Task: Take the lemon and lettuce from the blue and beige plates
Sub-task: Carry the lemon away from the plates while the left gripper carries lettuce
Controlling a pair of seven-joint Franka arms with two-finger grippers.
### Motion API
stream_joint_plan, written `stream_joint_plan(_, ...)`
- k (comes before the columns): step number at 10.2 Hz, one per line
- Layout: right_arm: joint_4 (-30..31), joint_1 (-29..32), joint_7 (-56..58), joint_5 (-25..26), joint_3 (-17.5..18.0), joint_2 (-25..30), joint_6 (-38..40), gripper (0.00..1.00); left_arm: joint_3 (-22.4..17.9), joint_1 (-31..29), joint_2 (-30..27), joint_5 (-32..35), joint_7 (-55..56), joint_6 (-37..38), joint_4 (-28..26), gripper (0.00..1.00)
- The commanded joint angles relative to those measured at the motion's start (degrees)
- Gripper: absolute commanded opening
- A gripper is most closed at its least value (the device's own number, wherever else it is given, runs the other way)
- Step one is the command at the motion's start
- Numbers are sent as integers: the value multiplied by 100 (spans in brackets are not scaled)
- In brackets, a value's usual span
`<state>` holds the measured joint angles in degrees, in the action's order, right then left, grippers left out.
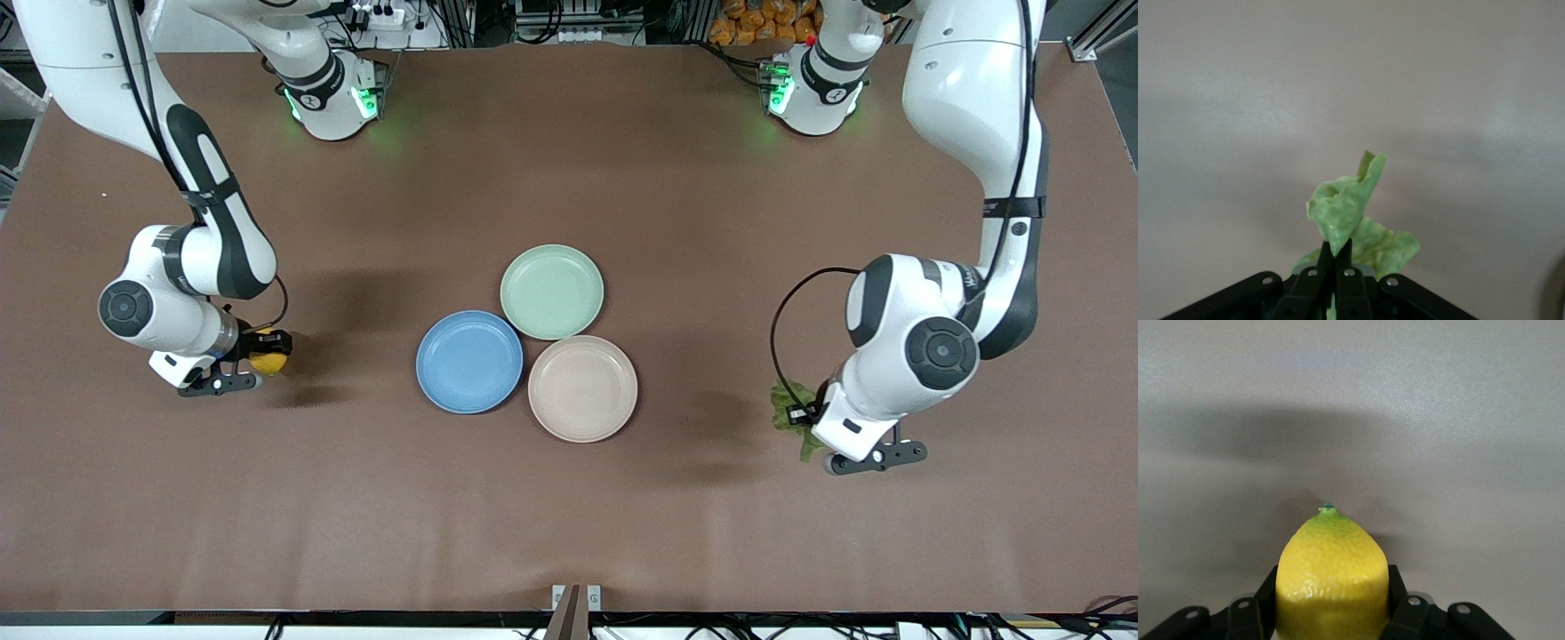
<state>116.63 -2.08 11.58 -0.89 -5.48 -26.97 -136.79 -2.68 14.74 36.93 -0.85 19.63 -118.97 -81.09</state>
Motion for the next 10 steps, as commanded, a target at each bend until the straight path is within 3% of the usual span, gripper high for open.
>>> stream_joint_plan(1, -35, -38, -51, -95, -23, -36, -67, 93, 39, -251, 59, -134, -599, 110, -82, 0)
stream_joint_plan(2, -53, -38, -51, -130, -32, -19, -58, 100, 39, -287, 130, -143, -662, 110, -99, 0)
stream_joint_plan(3, -79, -64, -51, -139, -40, -1, -58, 100, 39, -340, 165, -143, -663, 110, -117, 46)
stream_joint_plan(4, -175, -108, -59, -139, -49, 25, 11, 100, 39, -340, 200, -135, -689, 102, -169, 99)
stream_joint_plan(8, -465, -152, -68, -174, -119, 349, 378, 100, 75, -349, -61, -379, -610, 102, -581, 100)
stream_joint_plan(10, -563, -152, -488, -420, -119, 691, 854, 100, 66, -375, -780, -381, -601, 67, -1431, 100)
